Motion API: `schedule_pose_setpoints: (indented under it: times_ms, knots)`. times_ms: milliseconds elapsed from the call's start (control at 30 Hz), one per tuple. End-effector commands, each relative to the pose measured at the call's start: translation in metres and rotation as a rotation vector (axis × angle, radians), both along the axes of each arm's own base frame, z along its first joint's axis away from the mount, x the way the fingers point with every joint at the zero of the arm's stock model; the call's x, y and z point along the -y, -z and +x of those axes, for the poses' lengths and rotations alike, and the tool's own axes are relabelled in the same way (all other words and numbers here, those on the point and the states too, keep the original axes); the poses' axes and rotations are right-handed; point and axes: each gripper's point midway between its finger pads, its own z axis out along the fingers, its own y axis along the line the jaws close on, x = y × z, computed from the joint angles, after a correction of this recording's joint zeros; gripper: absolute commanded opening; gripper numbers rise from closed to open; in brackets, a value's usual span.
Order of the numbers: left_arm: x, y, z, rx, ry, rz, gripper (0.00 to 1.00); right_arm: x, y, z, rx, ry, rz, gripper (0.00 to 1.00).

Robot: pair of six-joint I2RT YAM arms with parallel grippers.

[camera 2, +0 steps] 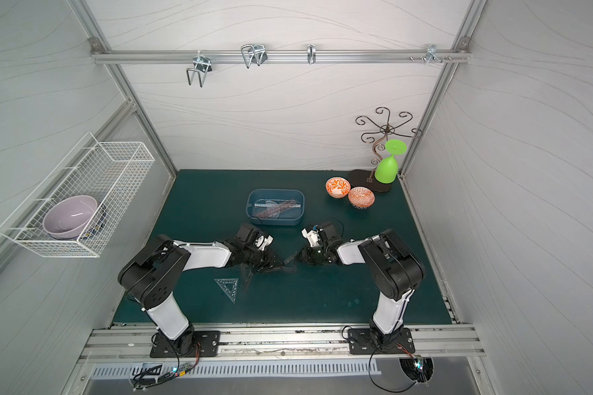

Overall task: Put the scattered rulers into the storage box
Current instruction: Pick up the ruler from the center of the board, then place the ruler in the storage box.

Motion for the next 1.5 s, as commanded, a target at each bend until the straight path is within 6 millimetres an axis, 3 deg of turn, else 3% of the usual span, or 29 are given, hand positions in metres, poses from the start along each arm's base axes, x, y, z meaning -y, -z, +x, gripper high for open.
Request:
schedule_pose_setpoints:
  times_ms: [0,267,433,633,767,967,1100,1233,1467]
  knots:
    - [0.011,-0.003,0.011,0.031,0.007,-0.017,0.31,0.010,0.023,-0.012,-0.069,0.008,-0.050,0.06]
    - [0.017,-0.001,0.014,0.030,0.012,-0.020,0.29,0.010,0.022,-0.011,-0.073,0.009,-0.042,0.07]
    - [0.019,-0.003,0.016,0.035,0.014,-0.029,0.19,0.011,0.016,-0.008,-0.071,0.015,-0.020,0.07]
    - [0.019,-0.017,0.016,0.057,0.034,-0.035,0.00,0.016,-0.012,0.007,-0.041,0.043,0.032,0.10]
    - [0.016,-0.043,0.023,0.092,0.063,-0.027,0.00,0.021,-0.040,0.017,0.011,0.063,0.071,0.11]
    - [-0.002,-0.112,0.066,0.203,0.082,0.006,0.00,0.024,-0.072,0.018,0.087,0.073,0.105,0.11]
    - [-0.010,-0.136,0.100,0.249,0.075,0.021,0.00,0.027,-0.083,0.018,0.115,0.083,0.114,0.12]
    - [-0.008,-0.135,0.137,0.246,0.074,0.027,0.00,0.022,-0.093,0.025,0.116,0.096,0.157,0.12]
    - [0.002,-0.107,0.186,0.201,0.074,0.057,0.00,0.016,-0.095,0.037,0.114,0.094,0.176,0.11]
